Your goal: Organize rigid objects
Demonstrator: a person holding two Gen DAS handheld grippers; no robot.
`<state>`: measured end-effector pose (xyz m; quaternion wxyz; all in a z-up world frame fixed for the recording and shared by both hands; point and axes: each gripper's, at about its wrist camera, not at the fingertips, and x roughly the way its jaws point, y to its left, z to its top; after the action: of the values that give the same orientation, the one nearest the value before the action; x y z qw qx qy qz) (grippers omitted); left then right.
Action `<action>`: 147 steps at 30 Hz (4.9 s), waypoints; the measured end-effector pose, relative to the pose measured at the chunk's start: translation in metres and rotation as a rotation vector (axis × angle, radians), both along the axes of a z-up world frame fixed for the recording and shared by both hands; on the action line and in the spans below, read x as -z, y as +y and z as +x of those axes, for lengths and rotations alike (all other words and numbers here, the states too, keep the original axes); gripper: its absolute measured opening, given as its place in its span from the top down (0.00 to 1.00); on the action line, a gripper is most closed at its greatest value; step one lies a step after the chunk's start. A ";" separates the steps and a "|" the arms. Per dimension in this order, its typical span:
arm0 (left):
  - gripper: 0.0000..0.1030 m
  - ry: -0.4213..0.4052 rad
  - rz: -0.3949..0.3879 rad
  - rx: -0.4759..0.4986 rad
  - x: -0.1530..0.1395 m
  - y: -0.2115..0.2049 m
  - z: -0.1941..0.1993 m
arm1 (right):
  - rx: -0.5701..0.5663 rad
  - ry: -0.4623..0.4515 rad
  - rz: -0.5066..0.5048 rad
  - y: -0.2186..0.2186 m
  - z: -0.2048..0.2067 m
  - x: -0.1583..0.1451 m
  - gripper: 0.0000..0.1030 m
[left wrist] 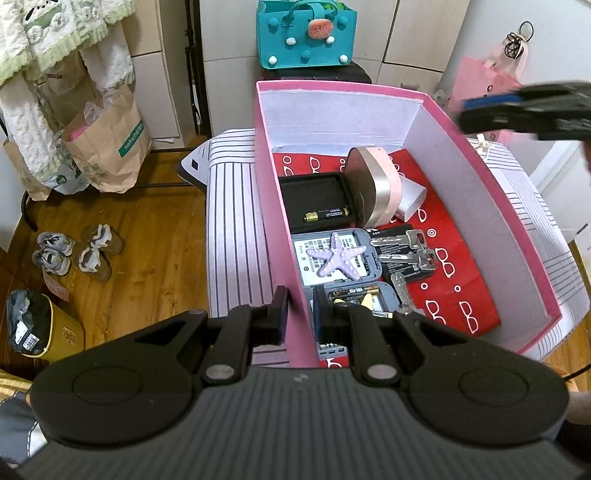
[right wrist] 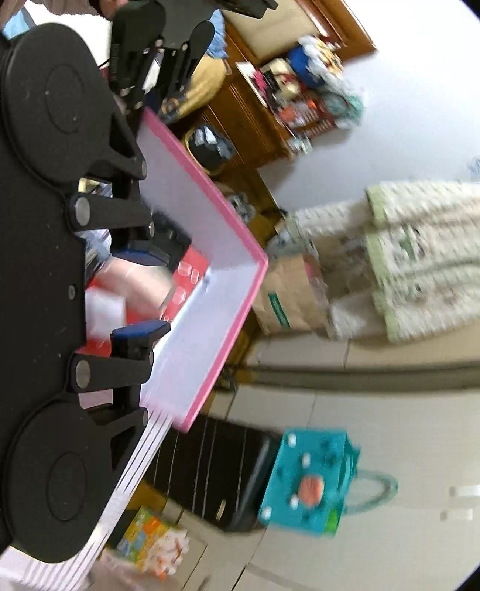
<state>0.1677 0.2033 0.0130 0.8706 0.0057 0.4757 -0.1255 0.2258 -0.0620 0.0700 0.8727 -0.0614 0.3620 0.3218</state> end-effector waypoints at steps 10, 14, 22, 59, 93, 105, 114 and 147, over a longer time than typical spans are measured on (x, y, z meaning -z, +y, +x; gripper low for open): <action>0.87 -0.009 -0.010 -0.021 0.000 0.000 -0.003 | 0.289 -0.044 0.010 -0.123 -0.026 0.025 0.59; 0.87 -0.013 -0.007 -0.025 0.000 0.000 -0.005 | 0.355 -0.035 0.005 -0.150 -0.028 0.051 0.57; 0.87 -0.004 0.012 -0.035 -0.001 -0.005 -0.002 | 0.305 -0.032 -0.101 -0.161 -0.018 0.108 0.49; 0.92 -0.040 0.035 -0.082 0.002 -0.009 -0.007 | 0.232 -0.109 0.038 -0.150 0.030 0.106 0.45; 0.90 -0.028 -0.008 -0.068 0.003 -0.004 -0.004 | -0.439 -0.006 -0.181 0.121 0.010 0.049 0.44; 0.89 -0.032 -0.030 -0.075 0.005 0.001 -0.005 | -0.295 0.072 -0.266 0.134 0.040 0.073 0.36; 0.89 -0.030 -0.040 -0.079 0.006 0.005 -0.004 | -0.214 -0.012 -0.094 0.068 -0.003 0.032 0.33; 0.89 -0.208 0.051 -0.127 -0.047 -0.045 -0.097 | 0.068 -0.059 0.048 -0.043 -0.132 0.026 0.13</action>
<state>0.0704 0.1585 0.0596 0.9211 0.0107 0.3851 -0.0565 0.0940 -0.1049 0.0437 0.8948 -0.0374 0.3300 0.2986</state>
